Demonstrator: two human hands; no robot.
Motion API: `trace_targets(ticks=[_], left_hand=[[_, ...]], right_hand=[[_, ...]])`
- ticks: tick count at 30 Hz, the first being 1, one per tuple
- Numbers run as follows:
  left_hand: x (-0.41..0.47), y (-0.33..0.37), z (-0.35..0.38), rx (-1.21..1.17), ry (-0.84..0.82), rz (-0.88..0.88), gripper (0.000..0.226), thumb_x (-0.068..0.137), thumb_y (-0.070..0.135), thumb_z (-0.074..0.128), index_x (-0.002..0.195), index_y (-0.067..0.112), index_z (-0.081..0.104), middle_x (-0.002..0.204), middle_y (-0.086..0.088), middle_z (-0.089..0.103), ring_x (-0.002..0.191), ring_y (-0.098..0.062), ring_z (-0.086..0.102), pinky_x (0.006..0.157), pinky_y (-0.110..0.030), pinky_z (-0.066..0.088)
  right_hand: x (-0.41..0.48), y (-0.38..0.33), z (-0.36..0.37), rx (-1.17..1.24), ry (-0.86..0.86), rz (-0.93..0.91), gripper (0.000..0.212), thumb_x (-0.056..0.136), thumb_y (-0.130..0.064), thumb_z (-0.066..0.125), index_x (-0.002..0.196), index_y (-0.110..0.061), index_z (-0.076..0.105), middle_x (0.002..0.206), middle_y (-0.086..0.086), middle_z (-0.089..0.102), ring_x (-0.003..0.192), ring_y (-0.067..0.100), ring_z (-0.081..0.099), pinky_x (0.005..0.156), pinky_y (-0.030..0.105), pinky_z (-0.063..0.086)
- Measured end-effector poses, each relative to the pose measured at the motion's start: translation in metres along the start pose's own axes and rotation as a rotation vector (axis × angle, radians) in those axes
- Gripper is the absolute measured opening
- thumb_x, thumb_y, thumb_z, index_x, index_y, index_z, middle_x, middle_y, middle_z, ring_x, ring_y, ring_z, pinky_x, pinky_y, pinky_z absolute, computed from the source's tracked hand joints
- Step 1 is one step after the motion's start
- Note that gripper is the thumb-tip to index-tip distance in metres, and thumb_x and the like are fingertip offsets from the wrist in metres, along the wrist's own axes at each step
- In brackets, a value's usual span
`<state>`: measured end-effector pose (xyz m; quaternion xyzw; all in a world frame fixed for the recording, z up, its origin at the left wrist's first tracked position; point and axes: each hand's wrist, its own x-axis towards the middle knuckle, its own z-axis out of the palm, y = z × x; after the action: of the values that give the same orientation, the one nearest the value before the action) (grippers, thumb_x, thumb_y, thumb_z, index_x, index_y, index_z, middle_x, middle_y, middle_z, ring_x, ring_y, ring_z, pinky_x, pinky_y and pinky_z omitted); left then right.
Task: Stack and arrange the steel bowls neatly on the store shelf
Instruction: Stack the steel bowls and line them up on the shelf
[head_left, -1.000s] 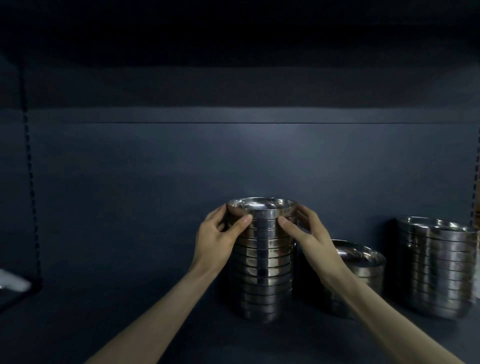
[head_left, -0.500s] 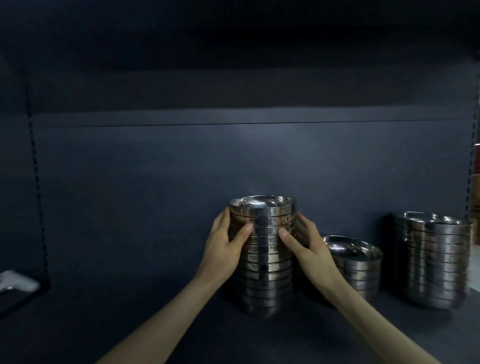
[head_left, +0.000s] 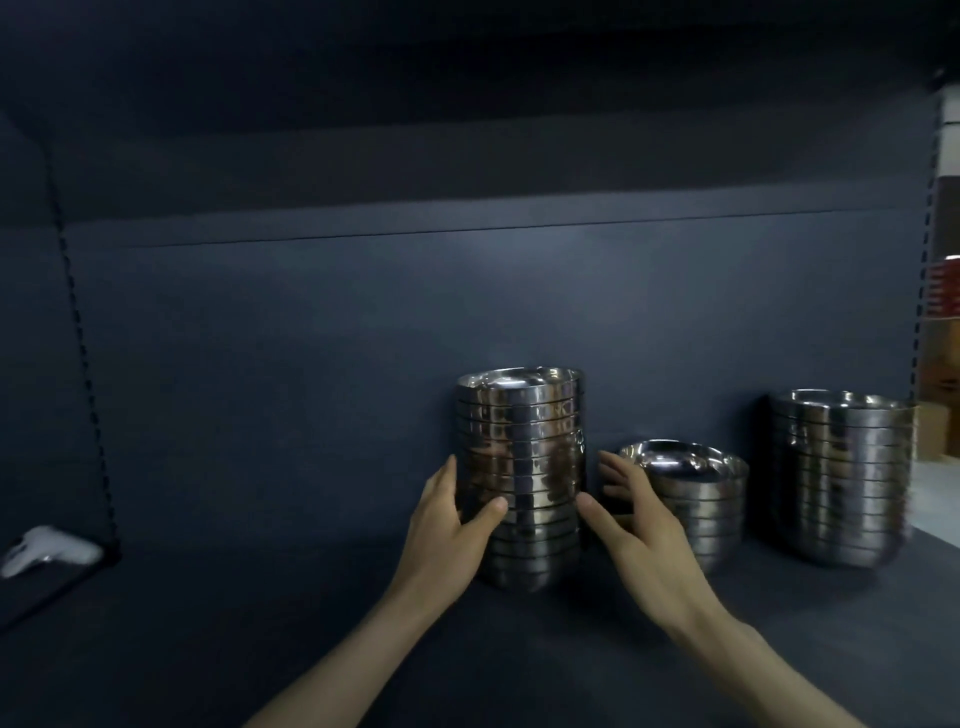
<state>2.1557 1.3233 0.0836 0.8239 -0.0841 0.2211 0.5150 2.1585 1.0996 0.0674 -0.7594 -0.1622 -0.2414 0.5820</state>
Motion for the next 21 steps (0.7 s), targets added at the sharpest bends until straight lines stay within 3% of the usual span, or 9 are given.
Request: trace_targets(ticks=[2,4,7,9,12,15,18,21], left_hand=[[-0.006,-0.006,0.003,-0.003,0.002,-0.072,0.093,0.098,0.035,0.074,0.17,0.024,0.016,0.17,0.007,0.028,0.152,-0.014,0.037,0.126,-0.043,0.036],[-0.015,-0.01,0.006,-0.043,0.02,-0.131,0.095,0.096,0.028,0.077,0.17,0.026,0.016,0.168,0.006,0.032,0.149,-0.014,0.041,0.121,-0.038,0.039],[-0.031,-0.016,0.013,-0.132,0.052,-0.198,0.079,0.093,0.017,0.078,0.16,0.03,0.037,0.152,0.012,0.049,0.132,-0.008,0.054,0.107,-0.03,0.044],[-0.039,-0.021,0.019,-0.147,0.041,-0.222,0.058,0.092,0.012,0.078,0.141,0.034,0.055,0.138,0.013,0.06,0.12,-0.004,0.061,0.096,-0.024,0.048],[-0.047,-0.021,0.031,-0.155,-0.021,-0.237,0.043,0.093,0.009,0.076,0.126,0.035,0.063,0.125,0.016,0.066,0.111,-0.001,0.065,0.087,-0.018,0.048],[-0.047,-0.012,0.051,-0.151,-0.157,-0.252,0.036,0.094,0.008,0.072,0.123,0.029,0.072,0.119,0.014,0.075,0.108,0.001,0.069,0.09,-0.016,0.051],[-0.046,0.006,0.078,-0.172,-0.299,-0.258,0.055,0.087,0.021,0.077,0.141,0.025,0.065,0.131,0.016,0.069,0.121,0.0,0.064,0.099,-0.019,0.049],[-0.042,0.021,0.107,-0.187,-0.381,-0.258,0.088,0.073,0.034,0.075,0.157,0.022,0.049,0.149,0.013,0.057,0.133,-0.003,0.057,0.099,-0.016,0.044]], right_hand=[[-0.009,0.011,-0.011,-0.029,0.04,0.01,0.047,0.1,-0.032,0.073,0.141,-0.045,0.054,0.134,-0.03,0.061,0.128,0.0,0.058,0.109,0.031,0.048],[-0.017,0.023,-0.024,-0.043,0.078,0.034,0.046,0.099,-0.026,0.075,0.14,-0.037,0.059,0.134,-0.019,0.066,0.125,0.004,0.062,0.111,0.035,0.049],[-0.028,0.038,-0.048,-0.081,0.127,0.064,0.04,0.097,-0.018,0.077,0.129,-0.038,0.064,0.12,-0.014,0.074,0.114,0.008,0.069,0.103,0.034,0.055],[-0.033,0.046,-0.064,-0.096,0.174,0.085,0.039,0.095,-0.012,0.077,0.124,-0.036,0.066,0.114,-0.013,0.076,0.105,0.008,0.071,0.098,0.034,0.057],[-0.031,0.053,-0.086,-0.08,0.265,0.125,0.04,0.095,-0.009,0.076,0.126,-0.032,0.064,0.118,-0.011,0.074,0.105,0.009,0.07,0.104,0.044,0.055],[-0.018,0.059,-0.102,-0.044,0.336,0.144,0.047,0.095,-0.01,0.076,0.135,-0.026,0.057,0.128,-0.002,0.067,0.112,0.014,0.066,0.105,0.043,0.053],[-0.002,0.072,-0.11,-0.049,0.326,0.197,0.066,0.093,-0.015,0.081,0.149,-0.021,0.048,0.146,0.005,0.052,0.118,0.017,0.058,0.108,0.041,0.049],[0.004,0.087,-0.111,-0.017,0.278,0.247,0.075,0.092,-0.016,0.083,0.155,-0.02,0.044,0.151,0.005,0.052,0.128,0.018,0.056,0.118,0.048,0.046]])
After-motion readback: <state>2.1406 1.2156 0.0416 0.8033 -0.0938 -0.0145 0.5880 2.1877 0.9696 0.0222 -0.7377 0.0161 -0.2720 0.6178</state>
